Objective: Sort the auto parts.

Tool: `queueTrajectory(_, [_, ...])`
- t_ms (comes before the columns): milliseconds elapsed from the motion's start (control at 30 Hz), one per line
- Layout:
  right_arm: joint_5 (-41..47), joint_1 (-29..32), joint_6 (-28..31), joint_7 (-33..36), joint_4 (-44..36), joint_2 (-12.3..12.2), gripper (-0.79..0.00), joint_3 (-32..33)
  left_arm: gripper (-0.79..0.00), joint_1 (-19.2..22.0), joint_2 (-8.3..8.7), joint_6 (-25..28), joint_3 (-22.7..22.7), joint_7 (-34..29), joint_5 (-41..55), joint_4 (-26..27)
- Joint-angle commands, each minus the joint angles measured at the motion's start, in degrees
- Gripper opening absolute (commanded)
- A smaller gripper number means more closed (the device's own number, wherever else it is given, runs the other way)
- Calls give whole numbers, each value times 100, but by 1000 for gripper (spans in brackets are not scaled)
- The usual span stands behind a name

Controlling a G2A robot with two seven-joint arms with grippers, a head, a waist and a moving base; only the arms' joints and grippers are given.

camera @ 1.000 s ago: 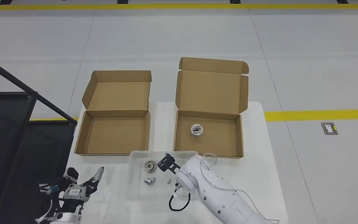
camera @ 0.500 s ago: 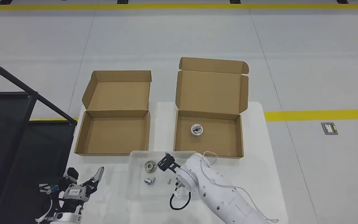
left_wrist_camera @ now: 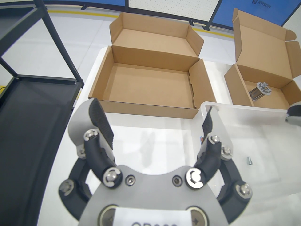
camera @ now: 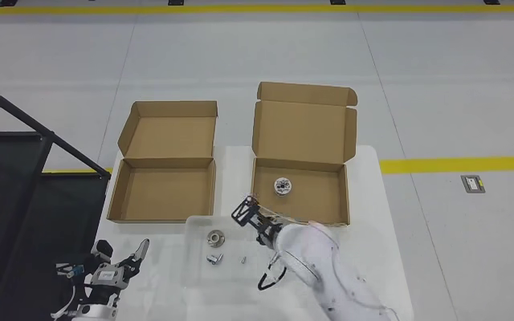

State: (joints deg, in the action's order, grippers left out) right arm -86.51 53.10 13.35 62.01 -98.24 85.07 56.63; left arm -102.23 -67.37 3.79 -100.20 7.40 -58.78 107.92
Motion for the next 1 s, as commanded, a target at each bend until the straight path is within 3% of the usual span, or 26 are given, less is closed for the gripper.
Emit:
queueTrajectory(0, [-641, 341, -24, -369, -674, -94, -785, 287, 0, 0, 0, 0, 0, 0, 0, 0])
queueTrajectory(100, [-1300, 532, 25, -626, -910, -178, -785, 553, 0, 0, 0, 0, 0, 0, 0, 0])
queueTrajectory(233, [-1511, 333, 579, -920, -719, -245, -785, 860, 0, 0, 0, 0, 0, 0, 0, 0])
queueTrajectory(533, [-824, -1091, 1680, -529, 994, -304, -785, 1636, 0, 0, 0, 0, 0, 0, 0, 0])
queueTrajectory(667, [-642, -1696, 1697, -424, 1899, -284, -785, 1647, 0, 0, 0, 0, 0, 0, 0, 0])
queueTrajectory(967, [-633, -1729, 1691, -421, 1947, -282, -785, 1639, 0, 0, 0, 0, 0, 0, 0, 0])
